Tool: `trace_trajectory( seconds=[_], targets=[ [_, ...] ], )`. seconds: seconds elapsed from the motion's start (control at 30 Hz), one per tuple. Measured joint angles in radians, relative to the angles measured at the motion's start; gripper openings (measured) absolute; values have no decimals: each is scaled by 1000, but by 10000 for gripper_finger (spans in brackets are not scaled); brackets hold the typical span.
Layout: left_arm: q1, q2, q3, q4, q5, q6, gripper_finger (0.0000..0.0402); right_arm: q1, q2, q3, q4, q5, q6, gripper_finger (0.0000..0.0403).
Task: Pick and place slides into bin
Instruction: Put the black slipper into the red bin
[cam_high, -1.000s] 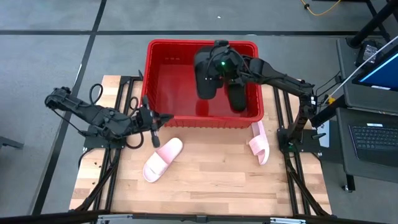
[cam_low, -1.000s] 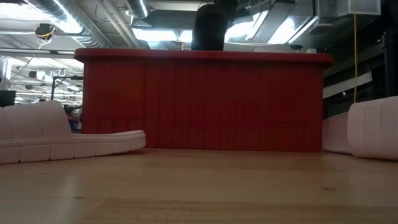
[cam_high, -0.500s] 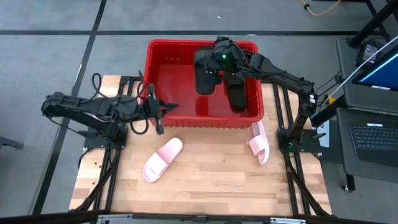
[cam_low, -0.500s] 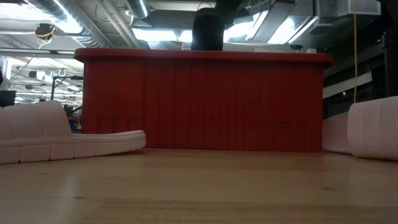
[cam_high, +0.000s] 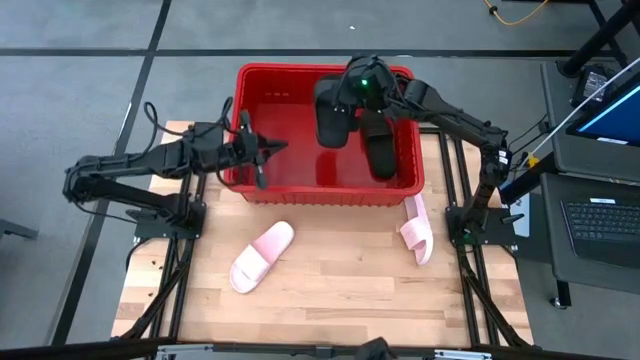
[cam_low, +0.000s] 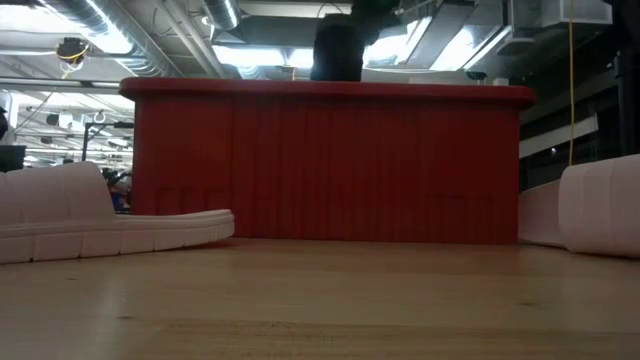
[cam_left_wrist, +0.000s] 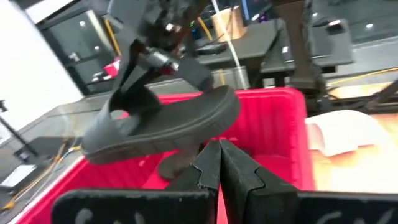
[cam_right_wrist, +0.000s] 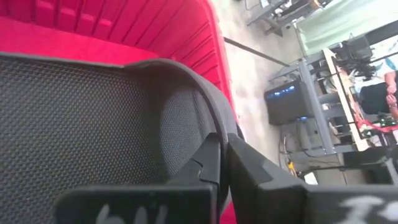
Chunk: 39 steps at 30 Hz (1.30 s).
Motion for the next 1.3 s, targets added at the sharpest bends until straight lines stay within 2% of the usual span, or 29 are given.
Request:
trace_trajectory(
  seconds=[0.2,0.33,0.43,0.8,1.1,1.3],
  targets=[
    [55,0,0,-1,1,51,2,-37,-3,-25,30,-38,15,16],
    [86,0,0,-4,1,56,5,-47,-2,-115,59,-36,-8,16],
    [107,0,0,-8,1,58,3,-46,-2,-216,141,-36,-63,16],
    [161,0,0,-60,2,57,1,-78,-1,-495,356,-36,-106,16],
    [185,1,0,-86,2,55,2,-114,-1,-626,427,-36,-137,16],
    [185,1,0,-84,2,57,1,-145,-1,-709,536,-65,-152,16]
  ],
)
